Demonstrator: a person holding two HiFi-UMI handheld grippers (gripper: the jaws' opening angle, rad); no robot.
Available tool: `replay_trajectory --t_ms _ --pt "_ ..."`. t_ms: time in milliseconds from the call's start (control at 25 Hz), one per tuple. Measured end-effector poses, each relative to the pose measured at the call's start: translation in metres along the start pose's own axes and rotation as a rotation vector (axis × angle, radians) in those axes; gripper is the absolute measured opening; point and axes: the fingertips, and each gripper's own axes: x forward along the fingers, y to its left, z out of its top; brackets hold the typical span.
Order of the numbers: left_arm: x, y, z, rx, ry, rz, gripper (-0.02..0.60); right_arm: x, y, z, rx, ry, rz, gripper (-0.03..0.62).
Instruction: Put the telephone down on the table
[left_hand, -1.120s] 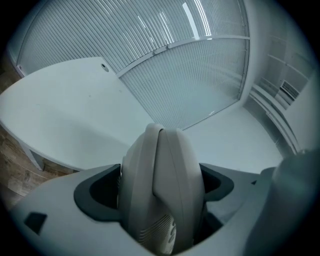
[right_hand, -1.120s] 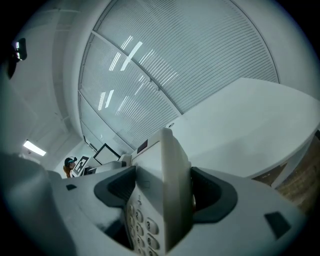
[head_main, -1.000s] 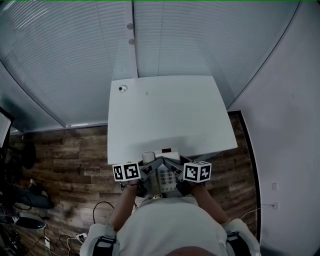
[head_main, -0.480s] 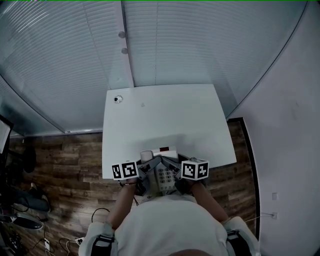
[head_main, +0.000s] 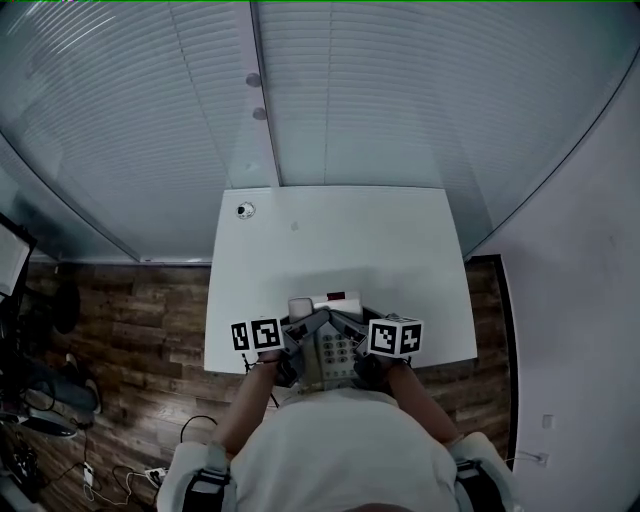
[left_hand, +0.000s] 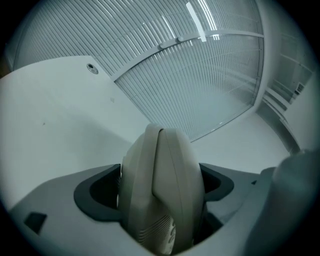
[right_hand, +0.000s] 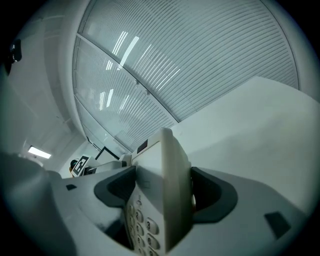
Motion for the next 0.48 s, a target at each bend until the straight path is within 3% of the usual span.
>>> replay_trajectory --t_ms 480 --pt "0.038 0.018 0.029 -0.038 -0.011 0.030 0.445 0.025 -0.035 0.030 0.024 0.048 0.005 0.341"
